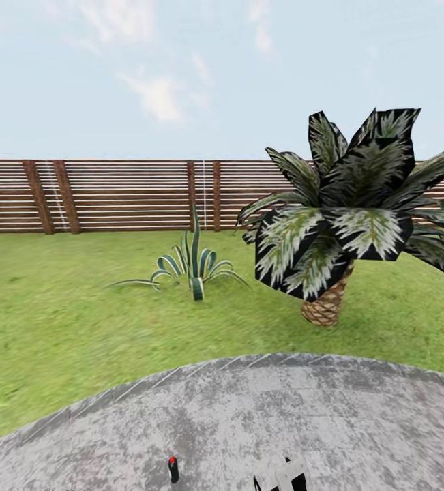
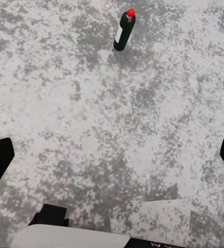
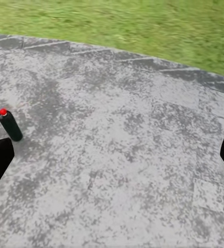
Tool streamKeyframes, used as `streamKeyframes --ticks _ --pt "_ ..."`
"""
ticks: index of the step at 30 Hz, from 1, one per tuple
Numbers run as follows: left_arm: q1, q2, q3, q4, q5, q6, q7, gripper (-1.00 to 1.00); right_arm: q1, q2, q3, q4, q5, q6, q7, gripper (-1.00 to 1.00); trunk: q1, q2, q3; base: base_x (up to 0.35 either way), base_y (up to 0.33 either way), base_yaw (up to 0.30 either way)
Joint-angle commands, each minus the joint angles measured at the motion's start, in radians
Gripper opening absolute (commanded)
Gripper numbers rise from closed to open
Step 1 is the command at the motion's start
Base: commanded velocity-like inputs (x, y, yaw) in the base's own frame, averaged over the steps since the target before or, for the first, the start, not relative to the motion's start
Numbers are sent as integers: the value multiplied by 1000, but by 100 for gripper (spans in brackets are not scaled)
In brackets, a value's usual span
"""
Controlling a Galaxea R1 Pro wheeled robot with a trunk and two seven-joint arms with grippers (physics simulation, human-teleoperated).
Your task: In the garden, pick up the pesticide atomizer on the floor and spray pesticide onto both trees until each tree trunk is fully covered.
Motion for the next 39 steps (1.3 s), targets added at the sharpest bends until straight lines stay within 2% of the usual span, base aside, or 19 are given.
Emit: streamKeyframes --ticks 1,22,39 --pt "0 0 0 0 0 0 0 100 0 0 0 0 0 0 0 100 0 0 1 122 -288 275" --pt "0 0 0 0 0 0 0 100 0 0 0 0 1 0 0 100 0 0 17 114 -290 270" --pt "0 0 0 0 0 0 0 100 0 0 1 0 3 1 0 100 0 0 18 109 -292 24"
